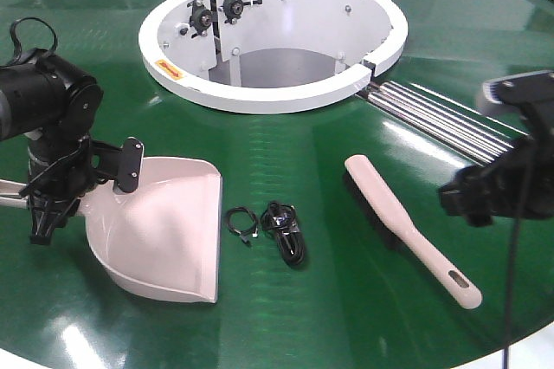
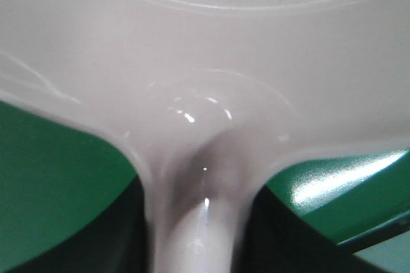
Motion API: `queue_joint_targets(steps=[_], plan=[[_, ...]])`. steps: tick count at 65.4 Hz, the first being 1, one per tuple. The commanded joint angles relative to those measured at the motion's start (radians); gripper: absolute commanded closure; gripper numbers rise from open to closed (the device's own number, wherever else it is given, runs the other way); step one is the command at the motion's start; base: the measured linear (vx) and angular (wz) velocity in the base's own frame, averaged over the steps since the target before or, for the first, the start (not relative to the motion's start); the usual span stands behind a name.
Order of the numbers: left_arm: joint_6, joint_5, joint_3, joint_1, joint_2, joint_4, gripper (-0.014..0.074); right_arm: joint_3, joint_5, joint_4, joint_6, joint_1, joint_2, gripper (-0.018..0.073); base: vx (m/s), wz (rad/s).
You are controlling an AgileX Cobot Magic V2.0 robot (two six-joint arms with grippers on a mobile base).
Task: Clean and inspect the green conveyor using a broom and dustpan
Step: 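Lower the right gripper onto the pink brush handle and grasp it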
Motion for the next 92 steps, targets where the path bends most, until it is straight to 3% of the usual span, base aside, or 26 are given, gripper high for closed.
queue_joint_targets(steps=[1,9,22,63,79,92], plan=[[-0.01,0.037,-0.029,-0.005,-0.048,0.017,0.0603,-0.108,0.018,-0.047,0.062,0.064,0.066,0.001,0.0,0.0],[-0.01,0.037,-0.029,-0.005,-0.048,0.017,0.0603,-0.196,0.143,-0.104,0.125,0.11,0.173,0.001,0.0,0.0],[-0.01,0.037,-0.029,-0.005,-0.048,0.017,0.0603,-0.304,0.306,-0.114,0.119,0.114,0.34,0.0012,0.0,0.0],[-0.01,0.037,-0.029,-0.005,-0.048,0.017,0.0603,-0.327,0.261,-0.134,0.156,0.112,0.584,0.002,0.0,0.0],[-0.01,0.037,-0.029,-0.005,-0.048,0.017,0.0603,-0.329,0.27,-0.143,0.158,0.112,0.626,0.0134,0.0,0.0],[-0.01,0.037,-0.029,-0.005,-0.048,0.017,0.0603,-0.329,0.27,-0.143,0.158,0.112,0.634,0.032,0.0,0.0]])
